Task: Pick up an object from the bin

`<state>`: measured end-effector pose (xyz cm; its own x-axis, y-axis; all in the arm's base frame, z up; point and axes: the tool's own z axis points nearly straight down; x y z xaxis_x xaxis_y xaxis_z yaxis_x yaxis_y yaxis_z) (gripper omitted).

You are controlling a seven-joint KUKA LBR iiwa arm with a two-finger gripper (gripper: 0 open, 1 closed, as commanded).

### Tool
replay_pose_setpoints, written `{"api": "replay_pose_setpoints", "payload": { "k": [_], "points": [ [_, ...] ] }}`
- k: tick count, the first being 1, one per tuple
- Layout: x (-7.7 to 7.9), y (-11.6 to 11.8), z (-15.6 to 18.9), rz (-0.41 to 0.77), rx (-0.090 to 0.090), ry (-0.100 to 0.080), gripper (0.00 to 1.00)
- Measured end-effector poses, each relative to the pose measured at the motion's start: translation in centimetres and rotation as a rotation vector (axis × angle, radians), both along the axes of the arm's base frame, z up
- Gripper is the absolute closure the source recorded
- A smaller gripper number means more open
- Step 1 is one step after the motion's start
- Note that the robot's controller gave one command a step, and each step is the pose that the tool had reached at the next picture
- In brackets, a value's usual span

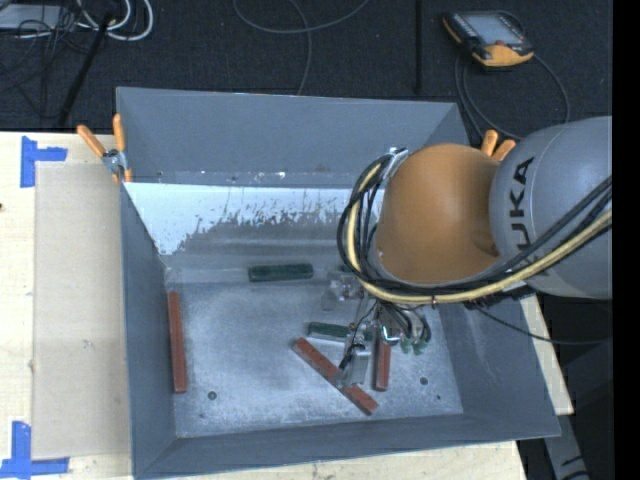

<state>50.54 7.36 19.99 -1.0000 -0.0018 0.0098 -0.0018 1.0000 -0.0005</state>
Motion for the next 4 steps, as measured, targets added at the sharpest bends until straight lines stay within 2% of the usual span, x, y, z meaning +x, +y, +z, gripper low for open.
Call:
{"api": "replay_pose_setpoints", "payload": {
  "k": [1,2,3,4],
  "points": [
    [0.2,0.0,0.4,-0.002,0.001,-0.008,0.00],
    [1.6,-0.7,-3.9,0.016,0.002,-0.017,0.00],
    [1.0,-1.3,-8.3,-0.104,0.000,-0.006,0.00],
    [2.3,-7.5,-12.7,-0.023,0.000,-0.018,1.00]
  ]
}}
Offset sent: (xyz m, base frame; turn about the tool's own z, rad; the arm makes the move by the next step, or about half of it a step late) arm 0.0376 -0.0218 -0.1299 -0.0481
